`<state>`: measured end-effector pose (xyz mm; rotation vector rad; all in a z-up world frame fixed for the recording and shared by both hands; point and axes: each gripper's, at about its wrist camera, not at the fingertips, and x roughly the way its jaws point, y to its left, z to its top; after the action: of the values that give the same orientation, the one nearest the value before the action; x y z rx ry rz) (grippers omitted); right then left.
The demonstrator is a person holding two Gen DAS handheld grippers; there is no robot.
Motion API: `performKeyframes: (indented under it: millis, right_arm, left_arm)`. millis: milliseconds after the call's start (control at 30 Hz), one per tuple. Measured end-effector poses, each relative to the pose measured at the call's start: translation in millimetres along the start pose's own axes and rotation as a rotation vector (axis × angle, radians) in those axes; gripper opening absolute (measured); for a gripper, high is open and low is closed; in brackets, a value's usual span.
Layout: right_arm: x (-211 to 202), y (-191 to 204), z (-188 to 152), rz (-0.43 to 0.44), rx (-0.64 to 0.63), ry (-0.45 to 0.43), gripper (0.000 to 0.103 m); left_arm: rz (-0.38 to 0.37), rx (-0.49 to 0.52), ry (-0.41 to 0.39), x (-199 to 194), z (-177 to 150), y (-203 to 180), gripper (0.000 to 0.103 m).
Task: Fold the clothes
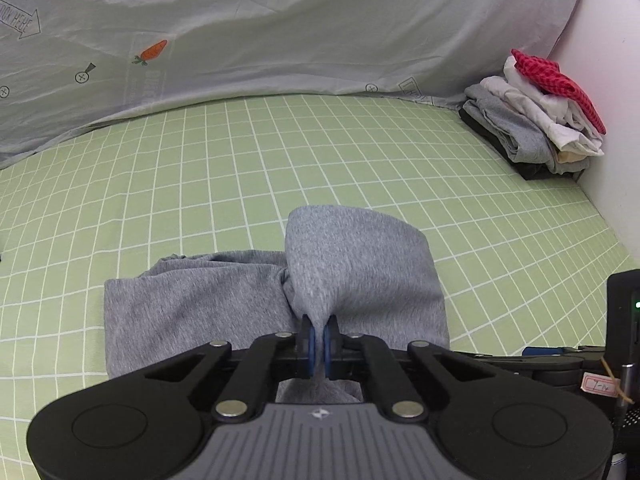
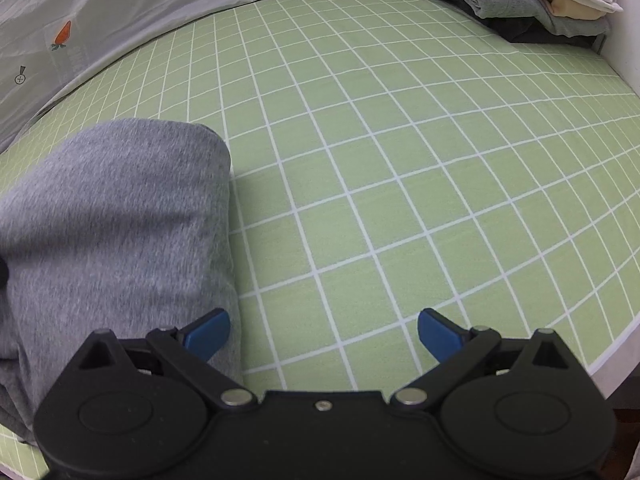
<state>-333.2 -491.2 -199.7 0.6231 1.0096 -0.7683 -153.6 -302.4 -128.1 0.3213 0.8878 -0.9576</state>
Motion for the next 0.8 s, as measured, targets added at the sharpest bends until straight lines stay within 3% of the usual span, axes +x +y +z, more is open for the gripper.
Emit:
performKeyframes:
  millis: [167,300,400,467,533,600,700,800]
  right_arm:
    - [-1.7,21.8,-6.0,0.007,-0.043,-0.004,0.102]
    - [-1.4,40.3,-15.9,0.014,-0.078,0.003,0.102]
    - [-2.4,54.3,-23.4,0.017,-0.098,0.000,0.102]
    - [-6.3,63.1,-27.4,0.007,-0.111,-0.018,0.102]
    - [-12.4,70.3,-30.7,-0.012,-0.119,-0.047,0.102]
    - [-21.1,75.7,-31.1,-0.022,-0.105,-0.100,0.102]
    - [-34.0,79.3,-28.2,0.011,-0.064,-0.170,0.102]
    - [-44.8,84.9,-26.0,0.083,-0.027,-0.227,0.102]
  left_arm:
    - [0.058,-0.073,-0.076,-44.4,-1.9,29.4,0.005]
    - [0.142,-0.188,-0.012,-45.1,-22.2,76.6,0.006]
    - [0.214,-0.244,0.142,-19.1,-45.3,114.1,0.021]
    - [0.247,-0.277,0.199,-14.9,-59.2,133.3,0.033]
    - [0.215,-0.308,0.203,-19.7,-66.9,149.1,0.052]
    - [0.159,-0.314,0.181,-24.6,-67.4,156.6,0.087]
    - [0.104,-0.256,0.159,-21.6,-61.9,152.1,0.089]
    - [0.081,-0.199,0.192,-5.2,-59.3,147.6,0.090]
